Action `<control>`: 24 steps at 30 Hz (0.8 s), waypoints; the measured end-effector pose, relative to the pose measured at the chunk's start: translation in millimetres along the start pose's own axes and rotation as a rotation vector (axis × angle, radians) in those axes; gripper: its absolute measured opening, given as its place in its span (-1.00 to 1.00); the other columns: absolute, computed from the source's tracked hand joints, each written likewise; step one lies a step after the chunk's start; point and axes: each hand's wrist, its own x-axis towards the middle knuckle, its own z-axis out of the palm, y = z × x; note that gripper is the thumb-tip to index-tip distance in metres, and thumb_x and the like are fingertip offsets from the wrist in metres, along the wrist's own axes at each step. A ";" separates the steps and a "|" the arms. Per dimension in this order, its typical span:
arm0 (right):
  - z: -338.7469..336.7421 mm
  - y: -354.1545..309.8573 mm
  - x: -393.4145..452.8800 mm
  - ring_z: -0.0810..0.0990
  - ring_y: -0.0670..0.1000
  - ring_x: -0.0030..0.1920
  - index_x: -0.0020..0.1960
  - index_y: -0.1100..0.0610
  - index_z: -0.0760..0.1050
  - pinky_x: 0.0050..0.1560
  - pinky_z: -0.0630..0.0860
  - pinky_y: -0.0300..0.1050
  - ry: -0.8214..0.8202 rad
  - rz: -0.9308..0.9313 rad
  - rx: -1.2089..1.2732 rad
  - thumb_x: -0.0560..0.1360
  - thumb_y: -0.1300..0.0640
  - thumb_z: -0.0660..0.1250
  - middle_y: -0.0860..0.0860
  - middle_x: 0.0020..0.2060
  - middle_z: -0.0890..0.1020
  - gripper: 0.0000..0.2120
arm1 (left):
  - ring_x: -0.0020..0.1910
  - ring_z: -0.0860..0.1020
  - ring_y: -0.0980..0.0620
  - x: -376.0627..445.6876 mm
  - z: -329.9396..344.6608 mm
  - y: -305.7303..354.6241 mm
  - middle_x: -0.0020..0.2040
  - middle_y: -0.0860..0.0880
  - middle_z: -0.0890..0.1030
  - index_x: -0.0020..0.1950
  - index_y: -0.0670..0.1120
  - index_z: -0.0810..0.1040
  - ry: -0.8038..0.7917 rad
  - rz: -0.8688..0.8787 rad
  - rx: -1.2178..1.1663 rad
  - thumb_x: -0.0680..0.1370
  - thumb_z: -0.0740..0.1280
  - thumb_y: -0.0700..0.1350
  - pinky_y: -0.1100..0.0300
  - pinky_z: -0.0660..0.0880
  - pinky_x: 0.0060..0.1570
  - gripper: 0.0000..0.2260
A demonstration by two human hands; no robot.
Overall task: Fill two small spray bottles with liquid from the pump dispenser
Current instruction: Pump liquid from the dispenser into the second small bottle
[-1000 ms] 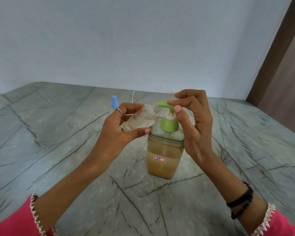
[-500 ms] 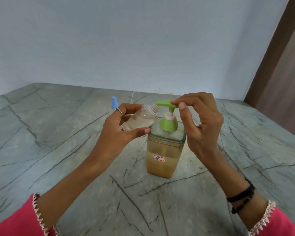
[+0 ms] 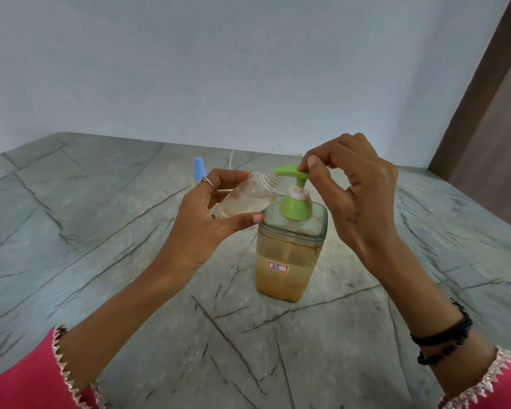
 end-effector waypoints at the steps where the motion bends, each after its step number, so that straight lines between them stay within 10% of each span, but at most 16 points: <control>1: 0.7 0.1 -0.3 0.43 -0.16 -0.19 -0.24 0.20 0.58 -0.15 0.33 -0.40 -0.001 0.008 0.007 0.51 0.20 0.24 -0.10 -0.28 0.54 -0.79 | 0.02 0.54 0.18 0.1 0.0 0.5 0.01 0.17 0.58 0.01 0.15 0.49 -0.001 0.002 -0.001 0.18 0.46 0.01 0.30 0.56 -0.06 -0.58; 24: 12.3 2.8 -28.7 0.53 -0.18 -0.11 0.02 -0.09 0.40 -0.09 0.45 -0.37 -0.021 0.142 0.270 0.42 0.14 0.37 -0.19 -0.02 0.43 -0.75 | 0.05 0.55 0.15 -0.2 -0.1 -0.1 0.02 0.18 0.58 0.03 0.16 0.50 0.001 0.017 0.020 0.19 0.47 0.01 0.32 0.56 -0.09 -0.58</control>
